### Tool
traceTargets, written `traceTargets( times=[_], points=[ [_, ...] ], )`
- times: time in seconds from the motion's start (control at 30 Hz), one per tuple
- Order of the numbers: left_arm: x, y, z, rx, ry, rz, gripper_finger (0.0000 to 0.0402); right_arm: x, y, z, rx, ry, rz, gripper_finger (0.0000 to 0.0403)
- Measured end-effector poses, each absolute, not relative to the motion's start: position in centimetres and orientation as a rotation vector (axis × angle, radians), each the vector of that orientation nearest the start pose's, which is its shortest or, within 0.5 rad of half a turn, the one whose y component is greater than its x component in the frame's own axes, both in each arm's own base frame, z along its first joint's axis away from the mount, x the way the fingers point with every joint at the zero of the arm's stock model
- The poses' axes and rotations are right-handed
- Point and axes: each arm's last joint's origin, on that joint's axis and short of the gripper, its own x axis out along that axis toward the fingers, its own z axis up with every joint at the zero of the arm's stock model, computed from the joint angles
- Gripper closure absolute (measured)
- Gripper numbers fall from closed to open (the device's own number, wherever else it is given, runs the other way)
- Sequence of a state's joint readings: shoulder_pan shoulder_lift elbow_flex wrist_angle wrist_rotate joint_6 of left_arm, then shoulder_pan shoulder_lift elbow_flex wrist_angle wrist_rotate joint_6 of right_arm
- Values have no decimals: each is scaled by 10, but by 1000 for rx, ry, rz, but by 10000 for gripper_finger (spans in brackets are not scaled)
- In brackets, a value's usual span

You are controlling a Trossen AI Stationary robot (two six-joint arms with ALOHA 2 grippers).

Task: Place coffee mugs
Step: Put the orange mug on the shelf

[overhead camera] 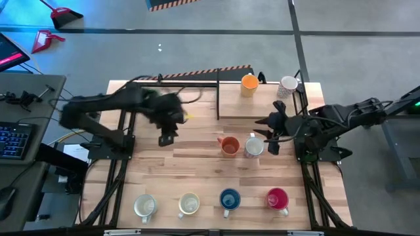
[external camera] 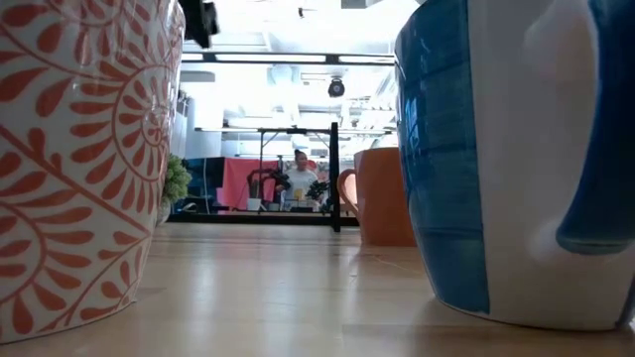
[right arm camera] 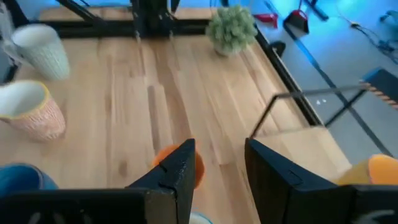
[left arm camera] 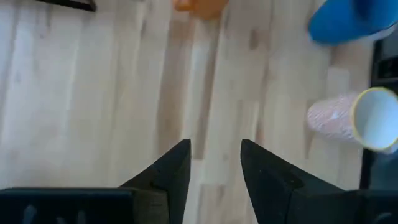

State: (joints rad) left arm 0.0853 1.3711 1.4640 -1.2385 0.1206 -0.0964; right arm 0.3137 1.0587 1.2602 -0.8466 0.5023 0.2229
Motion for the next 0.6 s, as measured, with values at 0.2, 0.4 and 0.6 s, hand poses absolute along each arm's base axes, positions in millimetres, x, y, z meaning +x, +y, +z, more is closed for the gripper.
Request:
traceTargets(
  times=[0.2, 0.4, 0.6],
  points=[
    [207, -1, 323, -316, 845, 38, 281, 201, 33, 379, 15, 608, -302, 286],
    [204, -16, 296, -350, 609, -16, 282, 232, 21, 359, 16, 696, -374, 286],
    [208, -26, 267, -322, 588, -26, 282, 264, 10, 330, 105, 830, -344, 286]
  ],
)
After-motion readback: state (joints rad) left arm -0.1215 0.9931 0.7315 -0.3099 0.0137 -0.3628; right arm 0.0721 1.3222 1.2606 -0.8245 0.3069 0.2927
